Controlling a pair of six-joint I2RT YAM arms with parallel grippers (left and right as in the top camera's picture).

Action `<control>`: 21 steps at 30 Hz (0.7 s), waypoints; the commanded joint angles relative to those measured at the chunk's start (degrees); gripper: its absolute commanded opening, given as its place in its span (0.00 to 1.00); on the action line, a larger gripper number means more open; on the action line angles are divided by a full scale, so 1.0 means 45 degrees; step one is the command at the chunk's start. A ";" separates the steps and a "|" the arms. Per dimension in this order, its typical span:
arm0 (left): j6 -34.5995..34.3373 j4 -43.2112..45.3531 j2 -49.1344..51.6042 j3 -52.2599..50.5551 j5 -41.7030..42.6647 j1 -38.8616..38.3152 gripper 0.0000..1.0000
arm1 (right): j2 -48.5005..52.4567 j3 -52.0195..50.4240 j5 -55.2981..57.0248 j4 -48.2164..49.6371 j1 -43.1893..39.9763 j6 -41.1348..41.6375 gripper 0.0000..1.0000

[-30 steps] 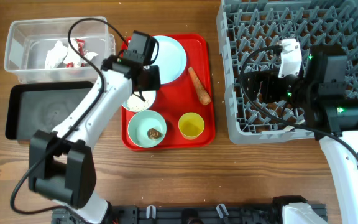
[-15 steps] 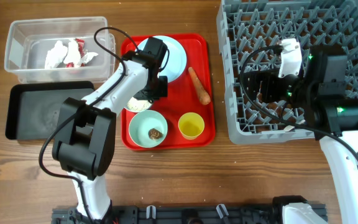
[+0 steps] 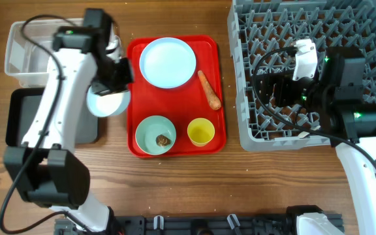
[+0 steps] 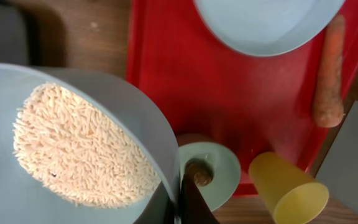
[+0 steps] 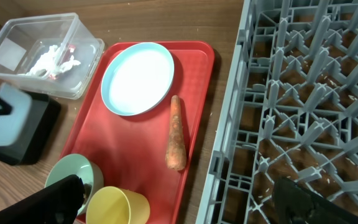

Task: Sort waste into correct bins and load items into the dishwasher rack
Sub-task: 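Move the bowl over the black tray and tip the rice out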

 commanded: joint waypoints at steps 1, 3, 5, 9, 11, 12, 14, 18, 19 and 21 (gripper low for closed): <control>0.2103 -0.0476 -0.0287 0.0121 0.1642 0.1724 0.04 | 0.0068 0.0204 -0.0160 0.0121 0.0053 0.0053 1.00; 0.3206 -0.0403 -0.0287 -0.0049 0.3245 0.3181 0.04 | 0.0068 0.0204 -0.0160 0.0102 0.0053 0.0058 1.00; 0.4410 -0.0262 -0.0287 -0.0408 0.4954 0.4940 0.04 | 0.0068 0.0209 -0.0160 0.0068 0.0053 0.0083 1.00; 0.6110 0.0729 -0.0282 -0.2035 0.8466 0.8208 0.04 | 0.0068 0.0204 -0.0170 0.0063 0.0053 0.0097 1.00; 0.6824 0.1404 -0.0282 -0.3186 0.9923 0.9491 0.04 | 0.0068 0.0209 -0.0170 0.0063 0.0053 0.0102 1.00; 0.7087 0.1729 -0.0282 -0.3740 1.0516 0.9996 0.04 | 0.0068 0.0204 -0.0175 0.0063 0.0053 0.0102 1.00; 0.7116 0.2851 -0.0277 -0.5022 1.1487 1.1055 0.04 | 0.0068 0.0209 -0.0170 0.0068 0.0053 0.0102 1.00; 0.7388 0.4090 -0.0272 -0.6164 1.4144 1.2148 0.04 | 0.0068 0.0204 -0.0170 0.0063 0.0053 0.0160 1.00; 0.7388 0.4133 -0.0272 -0.6164 1.4634 1.2284 0.04 | 0.0068 0.0204 -0.0170 0.0063 0.0053 0.0189 1.00; 0.7388 0.4216 -0.0272 -0.6164 1.5480 1.2454 0.04 | 0.0068 0.0204 -0.0170 0.0063 0.0053 0.0194 1.00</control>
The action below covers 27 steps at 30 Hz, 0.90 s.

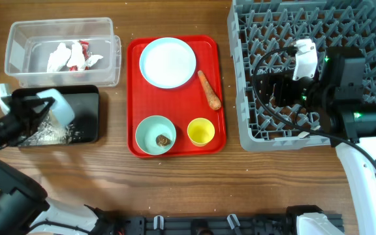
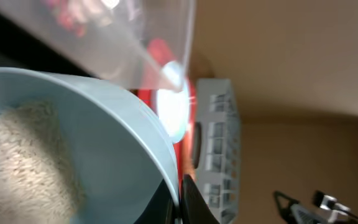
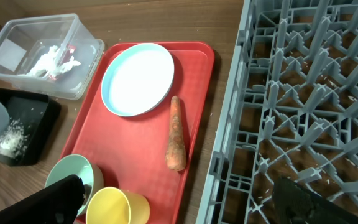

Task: Sort waste into correct bins and load items into the dishwasher rack
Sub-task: 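Move the bowl over the black tray and tip the rice out, then set the empty light-blue bowl back on the red tray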

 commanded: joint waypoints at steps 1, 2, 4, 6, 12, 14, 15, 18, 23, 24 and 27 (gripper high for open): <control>0.0393 0.0165 -0.0175 -0.0068 0.2652 0.0301 0.04 | 0.0068 0.0209 -0.0170 0.0024 0.0053 0.0175 1.00; 0.0389 0.0180 -0.0175 -0.0068 0.3070 0.0301 0.04 | 0.0068 0.0209 -0.0170 0.0024 0.0053 0.0170 1.00; 0.0389 0.0175 -0.0175 -0.0068 0.3721 0.0301 0.04 | 0.0068 0.0209 -0.0170 0.0029 0.0053 0.0170 1.00; 0.0379 0.0175 -0.0175 -0.0068 0.4575 0.0301 0.04 | 0.0068 0.0209 -0.0165 0.0029 0.0053 0.0170 1.00; 0.0194 -0.0039 -0.0175 -0.0068 0.4571 0.0301 0.04 | 0.0068 0.0204 -0.0160 0.0000 0.0053 0.0165 1.00; 0.0199 -0.0044 -0.0175 -0.0068 0.4571 0.0301 0.04 | 0.0068 0.0209 -0.0160 -0.0068 0.0053 0.0160 1.00; 0.0199 -0.0044 -0.0175 -0.0068 0.4571 0.0301 0.04 | 0.0068 0.0204 -0.0160 -0.0146 0.0053 0.0160 1.00; 0.0185 -0.0121 -0.0175 -0.0068 0.4575 0.0301 0.04 | 0.0068 0.0209 -0.0155 -0.0325 0.0053 0.0155 1.00; -0.0049 -0.1739 -0.0175 -0.0068 0.4333 0.0301 0.04 | 0.0068 0.0209 -0.0155 -0.0316 0.0053 0.0136 1.00; -0.0291 -0.1491 -0.0175 -0.0068 0.3939 0.0301 0.04 | 0.0068 0.0209 -0.0155 -0.0321 0.0053 0.0121 1.00; -0.0763 -0.1501 -0.0175 -0.0068 0.4012 0.0301 0.04 | 0.0068 0.0209 -0.0155 -0.0355 0.0053 0.0117 1.00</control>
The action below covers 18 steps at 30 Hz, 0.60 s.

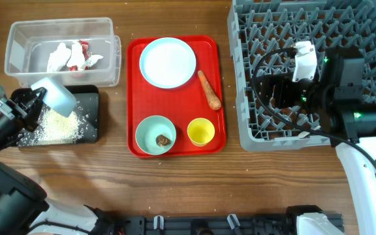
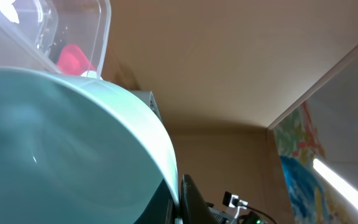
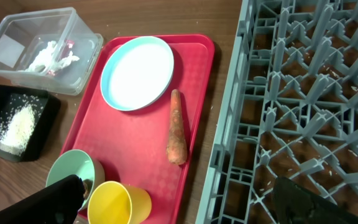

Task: Sort waste into correct bins and load items into the dishwasher rack
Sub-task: 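Set the empty light-blue bowl back on the red tray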

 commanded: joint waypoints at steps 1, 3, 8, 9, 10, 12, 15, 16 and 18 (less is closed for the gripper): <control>-0.0413 0.0136 -0.0175 -0.0058 -0.0083 0.0078 0.04 | 0.0068 0.0204 -0.0151 -0.0010 0.0053 0.0087 1.00; -0.0393 0.0471 -0.0214 -0.0053 -0.1370 -0.0092 0.04 | 0.0068 0.0204 -0.0151 -0.0097 0.0053 0.0034 1.00; 0.0000 0.0568 -0.1326 0.0005 -0.1588 -0.1744 0.04 | 0.0068 0.0209 0.0151 -0.0607 0.0053 -0.0015 1.00; -0.0117 0.0593 -0.1729 0.0170 -0.1710 -0.2195 0.04 | 0.0068 0.0209 0.0146 -0.0622 0.0053 -0.0010 1.00; -0.1098 0.0986 -0.2297 0.0529 -0.2419 -0.2973 0.04 | 0.0068 0.0209 0.0151 -0.0617 0.0053 -0.0010 1.00; -0.3696 0.2472 -0.3313 0.0976 -0.4469 -0.4566 0.04 | 0.0068 0.0209 0.0151 -0.0578 0.0053 -0.0005 1.00; -0.6397 0.4838 -0.4600 0.1341 -0.8398 -0.7932 0.04 | 0.0068 0.0209 0.0151 -0.0607 0.0053 -0.0005 1.00; -0.6620 0.5285 -0.4818 0.1360 -0.9792 -0.9219 0.04 | 0.0068 0.0209 0.0151 -0.0636 0.0053 -0.0010 1.00; -0.6659 0.5595 -0.4707 0.1360 -1.3245 -1.1997 0.04 | 0.0068 0.0204 0.0151 -0.0758 0.0053 -0.0005 1.00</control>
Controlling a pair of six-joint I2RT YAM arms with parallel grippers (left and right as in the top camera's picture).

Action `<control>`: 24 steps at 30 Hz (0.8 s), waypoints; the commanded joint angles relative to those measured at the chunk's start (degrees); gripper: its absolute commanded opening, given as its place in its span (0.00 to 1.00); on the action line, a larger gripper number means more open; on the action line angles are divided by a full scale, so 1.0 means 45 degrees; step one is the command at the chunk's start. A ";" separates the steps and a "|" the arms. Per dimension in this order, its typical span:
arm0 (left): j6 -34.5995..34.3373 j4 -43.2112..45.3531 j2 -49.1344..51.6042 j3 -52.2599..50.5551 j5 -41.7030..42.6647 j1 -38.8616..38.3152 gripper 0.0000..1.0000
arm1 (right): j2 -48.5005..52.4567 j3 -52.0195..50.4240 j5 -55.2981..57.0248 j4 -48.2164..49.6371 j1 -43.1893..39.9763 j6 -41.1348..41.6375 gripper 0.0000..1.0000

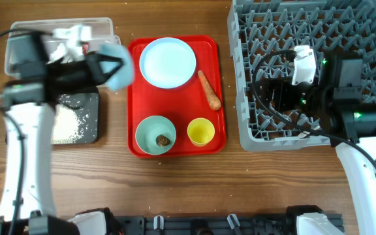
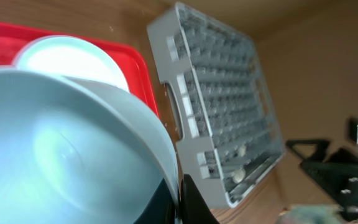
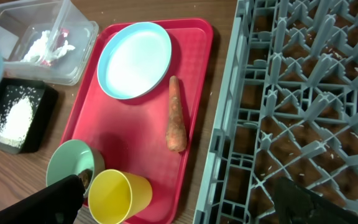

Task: Sort waste into correct bins and load items into the dishwasher rack
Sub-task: 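Set the empty light-blue bowl back on the red tray, then grasp the teal bowl holding the mushroom with the left gripper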

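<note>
My left gripper (image 1: 98, 69) is shut on the rim of an empty light blue bowl (image 1: 117, 67), held on its side over the left edge of the red tray (image 1: 175, 104). In the left wrist view the bowl (image 2: 61, 149) fills the frame, pinched between the fingers (image 2: 180, 202). The tray holds a blue plate (image 1: 168, 62), a carrot (image 1: 209, 90), a green bowl (image 1: 156, 135) with a brown scrap and a yellow cup (image 1: 201, 132). The right gripper (image 1: 266, 91) hangs open over the grey dishwasher rack (image 1: 318, 39), its fingers (image 3: 61, 193) spread wide.
A black tray (image 1: 70, 121) with a heap of rice lies left of the red tray. Behind it stands a clear bin (image 3: 36, 37) of crumpled waste, partly under my left arm in the overhead view. Bare wooden table runs along the front.
The left gripper has moved right with the bowl, from the black tray's far left end to the red tray's left edge. The right arm has barely shifted.
The left gripper first held the blue bowl full of rice beside the red tray. Then the bowl was tipped at the black tray with rice on it. Later the bowl was empty and a rice heap lay in that tray. Now the empty bowl is by the red tray.
</note>
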 commanded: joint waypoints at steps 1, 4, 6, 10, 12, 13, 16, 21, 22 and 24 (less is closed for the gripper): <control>-0.1059 0.0253 0.0117 0.0180 -0.6159 -0.3468 0.04 | 0.0068 0.0204 0.0078 -0.0155 0.0053 0.0005 1.00; -0.0865 0.0831 0.1511 0.0180 -0.9544 -0.6227 0.04 | 0.0068 0.0204 0.0083 -0.0189 0.0053 0.0000 1.00; -0.0622 0.0981 0.2657 0.0180 -1.1055 -0.7028 0.04 | 0.0068 0.0204 0.0083 -0.0194 0.0053 0.0000 1.00; -0.0627 0.0656 0.4643 0.0170 -1.2012 -0.7276 0.04 | 0.0068 0.0204 0.0083 -0.0194 0.0053 0.0005 1.00; -0.0622 0.0432 0.5455 0.0170 -1.2031 -0.7281 0.04 | 0.0068 0.0204 0.0097 -0.0189 0.0053 0.0000 1.00; -0.0627 0.0282 0.5678 0.0170 -1.2031 -0.7291 0.04 | 0.0068 0.0204 0.0136 -0.0189 0.0053 0.0000 1.00; -0.0627 -0.0262 0.5790 0.0170 -1.2075 -0.7291 0.05 | 0.0068 0.0204 0.0379 -0.0189 0.0053 0.0010 1.00; -0.0685 -0.1404 0.5430 0.1035 -1.2220 -0.7247 0.69 | 0.0068 0.0204 0.0374 -0.0194 0.0053 0.0010 1.00; -0.0685 -0.2288 0.5178 0.1705 -1.2216 -0.7252 0.70 | 0.0068 0.0204 0.0374 -0.0194 0.0053 0.0010 1.00; -0.0782 -0.3662 0.4726 0.2642 -1.1919 -0.7286 0.67 | 0.0068 0.0204 0.0374 -0.0199 0.0053 0.0015 1.00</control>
